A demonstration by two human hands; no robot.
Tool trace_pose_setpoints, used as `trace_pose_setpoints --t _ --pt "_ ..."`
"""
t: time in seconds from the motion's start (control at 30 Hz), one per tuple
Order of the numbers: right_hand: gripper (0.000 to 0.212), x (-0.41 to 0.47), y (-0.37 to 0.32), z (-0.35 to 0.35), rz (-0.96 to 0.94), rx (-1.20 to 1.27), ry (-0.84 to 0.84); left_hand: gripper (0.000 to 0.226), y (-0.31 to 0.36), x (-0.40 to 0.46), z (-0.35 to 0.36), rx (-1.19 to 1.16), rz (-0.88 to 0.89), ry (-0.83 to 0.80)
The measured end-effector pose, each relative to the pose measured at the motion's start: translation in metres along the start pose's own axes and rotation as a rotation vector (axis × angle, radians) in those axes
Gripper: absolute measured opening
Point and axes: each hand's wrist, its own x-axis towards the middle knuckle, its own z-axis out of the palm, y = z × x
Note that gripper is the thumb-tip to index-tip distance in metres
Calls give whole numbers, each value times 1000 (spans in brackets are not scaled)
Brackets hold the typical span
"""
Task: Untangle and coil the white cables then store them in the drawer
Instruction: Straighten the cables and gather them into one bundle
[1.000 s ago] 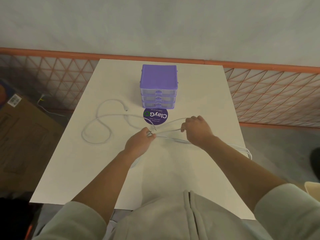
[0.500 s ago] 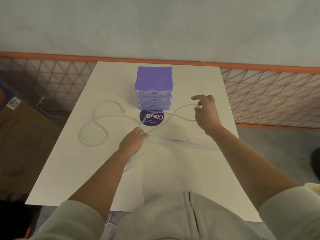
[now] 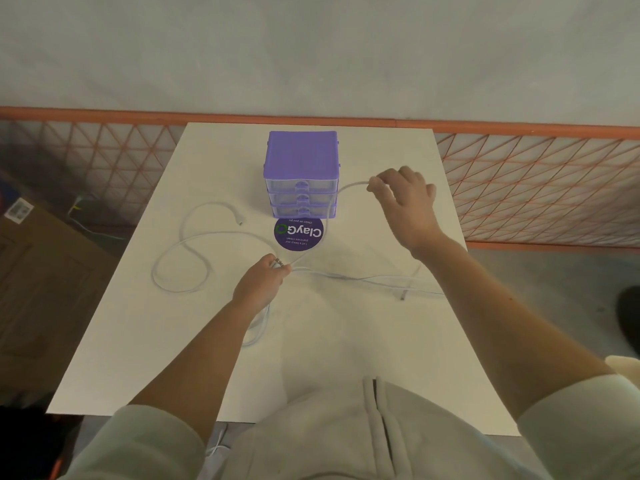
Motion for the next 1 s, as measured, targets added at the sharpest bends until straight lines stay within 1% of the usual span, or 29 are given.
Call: trace_pose_setpoints --t 0.07,0.1,0.17,0.23,0.3,0.4,0.43,0.5,0.6,0.67,0.7,0.73,0.8,0.87,0.9,0.93,1.0 --pt "27 4 0 -2 -170 -185 133 26 2 -1 0 -2 -4 0" --pt "26 5 -1 -3 -255 -267 174 27 3 -1 -1 -2 -3 2" --pt "24 4 0 -2 -389 -361 183 26 5 -2 -2 -4 1 2" --pt "21 -3 5 6 -467 -439 141 26 6 -2 -1 -14 2 0" --pt "22 -13 14 18 -450 -538 25 26 6 -4 -1 -20 3 1" --pt "31 -33 30 35 -214 -689 -337 28 7 -5 -3 -39 9 6" --pt "33 -39 37 39 -141 -705 -417 28 7 -6 -3 -46 13 7" --pt "34 -49 48 45 -13 -672 -514 27 9 -8 -5 -57 23 6" --pt "33 -60 57 51 145 -600 -608 25 11 -11 -6 -59 37 3" --pt "32 -62 56 54 214 -579 -641 24 13 -12 -7 -64 46 0" --pt "34 -61 54 55 219 -582 -641 24 13 -12 -7 -65 51 -1" --pt "38 -60 50 57 205 -579 -625 24 13 -12 -7 -66 58 -4" --pt "56 -57 37 60 145 -546 -561 25 14 -13 -8 -69 81 -15" --pt "68 -53 20 64 32 -466 -482 25 16 -13 -9 -78 108 -35" --pt "70 -50 11 66 -34 -402 -474 24 17 -13 -9 -87 120 -46" --pt "69 -48 3 70 -92 -328 -501 23 18 -13 -10 -103 129 -59" --pt "62 -47 -10 79 -186 -216 -602 22 21 -14 -11 -154 146 -83"
